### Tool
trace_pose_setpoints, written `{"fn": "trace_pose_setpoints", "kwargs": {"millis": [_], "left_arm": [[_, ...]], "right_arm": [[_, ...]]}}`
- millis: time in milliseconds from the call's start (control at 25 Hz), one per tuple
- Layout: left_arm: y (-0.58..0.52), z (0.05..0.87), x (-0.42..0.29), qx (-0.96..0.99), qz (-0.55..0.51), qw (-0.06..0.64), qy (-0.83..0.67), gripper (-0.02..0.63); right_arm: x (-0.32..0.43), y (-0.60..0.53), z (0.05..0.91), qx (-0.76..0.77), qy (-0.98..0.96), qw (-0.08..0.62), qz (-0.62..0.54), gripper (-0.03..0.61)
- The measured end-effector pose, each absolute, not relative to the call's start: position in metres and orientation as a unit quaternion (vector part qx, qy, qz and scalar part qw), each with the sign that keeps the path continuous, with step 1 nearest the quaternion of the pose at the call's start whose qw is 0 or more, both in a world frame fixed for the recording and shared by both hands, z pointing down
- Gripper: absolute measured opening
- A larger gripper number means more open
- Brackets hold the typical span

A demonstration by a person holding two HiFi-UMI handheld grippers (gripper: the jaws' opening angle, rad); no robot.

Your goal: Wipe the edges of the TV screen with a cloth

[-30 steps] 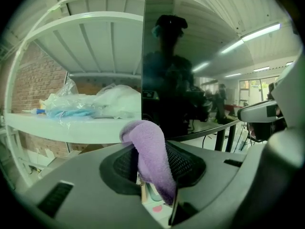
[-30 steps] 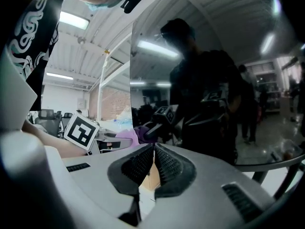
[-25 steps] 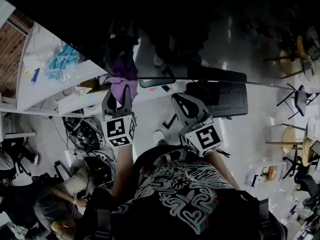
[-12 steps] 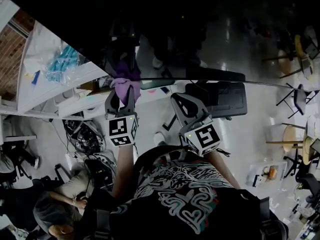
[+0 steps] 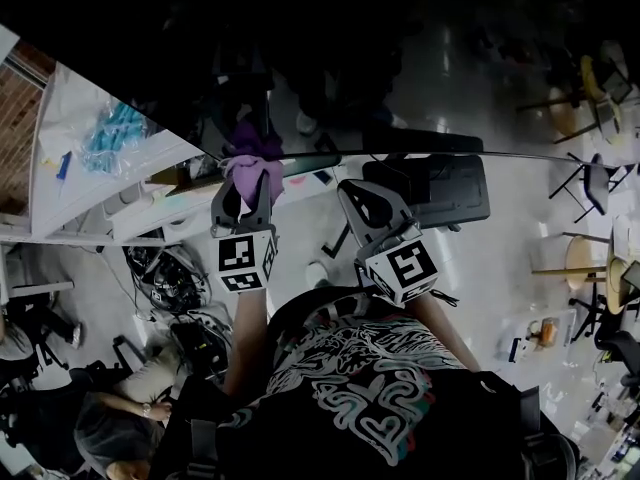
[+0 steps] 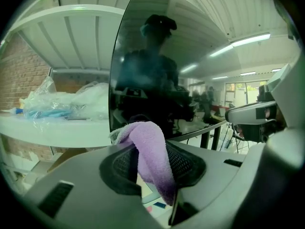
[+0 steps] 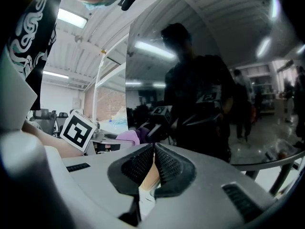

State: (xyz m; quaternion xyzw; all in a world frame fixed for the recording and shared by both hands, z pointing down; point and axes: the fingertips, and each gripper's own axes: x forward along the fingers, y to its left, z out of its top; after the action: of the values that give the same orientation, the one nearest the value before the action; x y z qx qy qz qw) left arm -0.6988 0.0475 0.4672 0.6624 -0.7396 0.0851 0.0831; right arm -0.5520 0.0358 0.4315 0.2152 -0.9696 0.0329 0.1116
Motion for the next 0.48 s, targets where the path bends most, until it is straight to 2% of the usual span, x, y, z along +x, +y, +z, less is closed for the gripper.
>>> {"fn": "trace_pose_setpoints", "kwargs": {"millis": [480], "left_arm": [[0.041,0.466,-0.687,0.670,0.079,0.087,-0.733,0.140]], "right_arm": [[-0.536,0.020,0.430,0.245,-0.963,0.100,0.038,0.033]]}}
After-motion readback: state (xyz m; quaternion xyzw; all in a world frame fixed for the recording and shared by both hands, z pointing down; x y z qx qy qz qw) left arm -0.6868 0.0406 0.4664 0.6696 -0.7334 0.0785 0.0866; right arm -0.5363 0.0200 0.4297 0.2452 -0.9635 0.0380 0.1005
